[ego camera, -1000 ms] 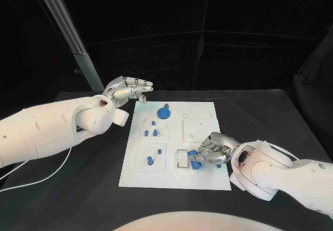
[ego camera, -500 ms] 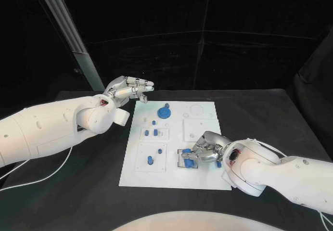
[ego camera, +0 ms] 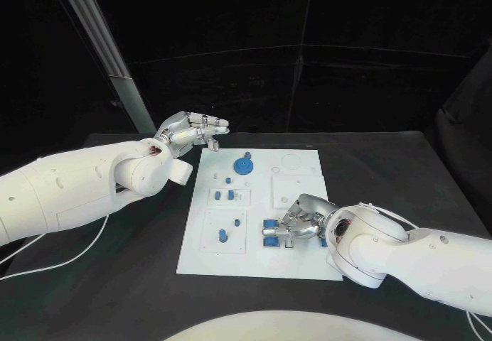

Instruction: Assemble the parts on the task board

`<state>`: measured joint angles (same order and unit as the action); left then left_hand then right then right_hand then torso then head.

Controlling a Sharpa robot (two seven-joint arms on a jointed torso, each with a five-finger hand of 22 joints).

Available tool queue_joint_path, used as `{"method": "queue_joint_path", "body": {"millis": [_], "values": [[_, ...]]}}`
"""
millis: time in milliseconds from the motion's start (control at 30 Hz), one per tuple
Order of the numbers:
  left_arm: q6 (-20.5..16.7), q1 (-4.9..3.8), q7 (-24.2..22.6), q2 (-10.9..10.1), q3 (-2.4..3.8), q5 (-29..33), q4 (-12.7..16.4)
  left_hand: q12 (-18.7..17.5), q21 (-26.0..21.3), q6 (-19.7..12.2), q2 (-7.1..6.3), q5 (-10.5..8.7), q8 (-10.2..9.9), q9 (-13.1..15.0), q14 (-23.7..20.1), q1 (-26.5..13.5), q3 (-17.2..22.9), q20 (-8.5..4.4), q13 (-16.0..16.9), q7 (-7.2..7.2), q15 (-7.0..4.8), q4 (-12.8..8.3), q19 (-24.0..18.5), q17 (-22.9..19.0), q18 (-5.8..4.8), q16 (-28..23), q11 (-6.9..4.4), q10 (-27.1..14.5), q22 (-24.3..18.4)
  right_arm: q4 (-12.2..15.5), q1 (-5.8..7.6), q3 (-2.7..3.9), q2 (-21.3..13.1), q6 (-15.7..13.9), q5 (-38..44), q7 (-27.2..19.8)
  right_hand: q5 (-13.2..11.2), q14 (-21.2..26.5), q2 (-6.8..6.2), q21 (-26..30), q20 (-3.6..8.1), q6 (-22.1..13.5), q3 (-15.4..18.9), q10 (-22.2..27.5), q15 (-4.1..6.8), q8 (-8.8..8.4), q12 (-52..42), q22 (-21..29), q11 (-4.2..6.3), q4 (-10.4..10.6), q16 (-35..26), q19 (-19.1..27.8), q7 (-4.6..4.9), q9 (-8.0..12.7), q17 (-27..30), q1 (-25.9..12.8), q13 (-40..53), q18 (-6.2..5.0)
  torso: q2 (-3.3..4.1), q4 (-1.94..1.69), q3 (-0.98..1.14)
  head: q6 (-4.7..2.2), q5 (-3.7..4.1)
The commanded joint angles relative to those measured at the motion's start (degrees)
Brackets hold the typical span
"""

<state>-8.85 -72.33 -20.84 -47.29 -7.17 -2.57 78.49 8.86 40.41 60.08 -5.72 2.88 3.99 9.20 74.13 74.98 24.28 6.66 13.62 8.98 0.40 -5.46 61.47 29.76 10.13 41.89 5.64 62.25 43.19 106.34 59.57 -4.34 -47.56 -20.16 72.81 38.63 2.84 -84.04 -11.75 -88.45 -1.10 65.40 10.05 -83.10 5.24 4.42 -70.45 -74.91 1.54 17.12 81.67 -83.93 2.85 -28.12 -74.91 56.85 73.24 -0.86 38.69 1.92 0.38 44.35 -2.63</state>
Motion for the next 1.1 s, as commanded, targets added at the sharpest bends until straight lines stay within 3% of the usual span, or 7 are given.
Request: {"method": "queue_joint_path", "body": {"millis": [33,267,367,533,667,933,1100], "values": [[0.8,-0.08,-0.1,0.1,0.04,0.2,0.1,0.3,-0.2,-0.2,0.29,0.07,-0.2,-0.1,-0.2,-0.1,0.0,0.02,-0.1,0.07,0.22,-0.2,0.3,-0.1,0.36,-0.4,-0.06,-0.5,-0.1,0.2,0.07,0.01,-0.1,1.1,2.3,1.5,-0.1,-2.8,-0.22,0.4,0.19,-0.4,0.3,0.4,0.18,-0.36,0.2,-12.9,0.02,0.0,-0.3,-4.7,-0.10,-0.1,-0.9,-0.3,-0.1,0.17,-0.01,0.05,0.04,0.01,0.04],[0.8,-0.08,0.0,0.1,0.04,0.2,0.0,0.3,-0.2,-0.2,0.29,0.07,-0.2,-0.1,-0.2,-0.1,0.0,0.02,-0.1,0.07,0.22,-0.2,0.3,-0.1,0.36,-0.4,-0.06,-0.5,-0.1,0.9,0.06,0.01,-0.6,0.8,3.0,-0.2,0.1,-3.0,2.46,0.1,0.09,0.3,-2.0,0.2,0.15,-0.07,-0.1,-13.2,0.15,-0.4,-0.1,-4.9,-0.15,-0.7,-1.4,5.9,0.3,0.29,-0.03,0.03,0.09,-0.06,0.13],[0.8,-0.07,0.0,0.1,0.03,0.2,0.0,0.3,-0.2,-0.2,0.29,0.07,-0.2,-0.1,-0.2,-0.1,0.0,0.02,-0.1,0.07,0.22,-0.2,0.3,-0.1,0.36,-0.4,-0.06,-0.5,-0.1,1.4,0.06,0.01,-1.0,1.2,4.6,-0.8,0.2,-3.2,4.56,-0.2,0.14,1.5,-3.9,0.0,0.29,0.48,-0.3,-13.6,0.32,-3.3,0.2,-5.2,-0.51,-1.5,-2.0,12.7,0.6,0.40,0.00,0.06,0.08,-0.03,0.14],[0.8,-0.07,0.0,0.1,0.02,0.2,0.0,0.3,-0.2,-0.2,0.29,0.07,-0.2,-0.1,-0.2,-0.1,0.0,0.02,-0.1,0.07,0.22,-0.2,0.3,-0.1,0.36,-0.4,-0.06,-0.5,-0.1,1.5,0.06,0.01,-1.2,1.3,7.2,-0.5,0.9,-3.3,6.04,-0.4,0.39,2.8,-4.6,-0.1,0.56,1.29,-0.3,-13.9,0.64,-7.2,0.4,-5.3,-0.88,-2.6,-2.3,17.6,0.8,0.47,0.00,0.04,0.03,-0.07,0.24],[0.8,-0.07,0.0,0.1,0.00,0.2,-0.1,0.3,-0.2,-0.2,0.29,0.07,-0.2,-0.1,-0.2,-0.1,0.0,0.02,-0.1,0.07,0.22,-0.2,0.3,-0.1,0.36,-0.4,-0.06,-0.5,-0.1,1.9,0.06,0.01,-2.2,-0.3,7.5,-1.3,1.7,-3.3,6.64,-0.4,0.40,2.1,-3.6,-0.2,0.51,0.95,-0.2,-13.9,0.50,-7.3,0.3,-5.3,-0.66,-2.8,-2.3,16.2,0.8,0.47,-0.03,-0.01,0.03,-0.16,0.32],[0.8,-0.07,0.0,0.0,-0.06,0.2,-0.1,0.3,-0.2,-0.2,0.29,0.07,-0.2,-0.1,-0.2,-0.1,0.0,0.02,-0.1,0.07,0.22,-0.2,0.3,-0.1,0.36,-0.4,-0.06,-0.5,-0.1,4.3,0.12,0.04,-8.3,-3.6,0.6,-8.1,2.2,-3.2,6.09,-0.2,-0.29,-2.2,-0.9,-0.1,-0.26,-0.72,0.2,-13.6,-0.47,-2.8,0.0,-5.2,0.44,-2.4,-1.9,10.7,0.8,0.39,-0.18,0.15,0.00,-0.69,1.01],[0.9,-0.07,0.0,0.0,-0.13,0.2,-0.1,0.3,-0.2,-0.2,0.29,0.07,-0.2,-0.1,-0.2,-0.1,0.0,0.02,-0.1,0.07,0.22,-0.2,0.3,-0.1,0.36,-0.4,-0.06,-0.5,-0.1,5.5,0.51,0.06,-13.3,-2.0,-1.1,-10.3,4.2,-3.2,9.28,-0.2,-0.51,-3.1,-2.6,0.0,-0.47,-0.78,0.5,-13.6,-0.67,-4.4,0.0,-5.2,0.71,-1.5,-2.0,15.0,0.7,0.40,-0.17,0.09,-0.02,-1.10,1.86]]}}
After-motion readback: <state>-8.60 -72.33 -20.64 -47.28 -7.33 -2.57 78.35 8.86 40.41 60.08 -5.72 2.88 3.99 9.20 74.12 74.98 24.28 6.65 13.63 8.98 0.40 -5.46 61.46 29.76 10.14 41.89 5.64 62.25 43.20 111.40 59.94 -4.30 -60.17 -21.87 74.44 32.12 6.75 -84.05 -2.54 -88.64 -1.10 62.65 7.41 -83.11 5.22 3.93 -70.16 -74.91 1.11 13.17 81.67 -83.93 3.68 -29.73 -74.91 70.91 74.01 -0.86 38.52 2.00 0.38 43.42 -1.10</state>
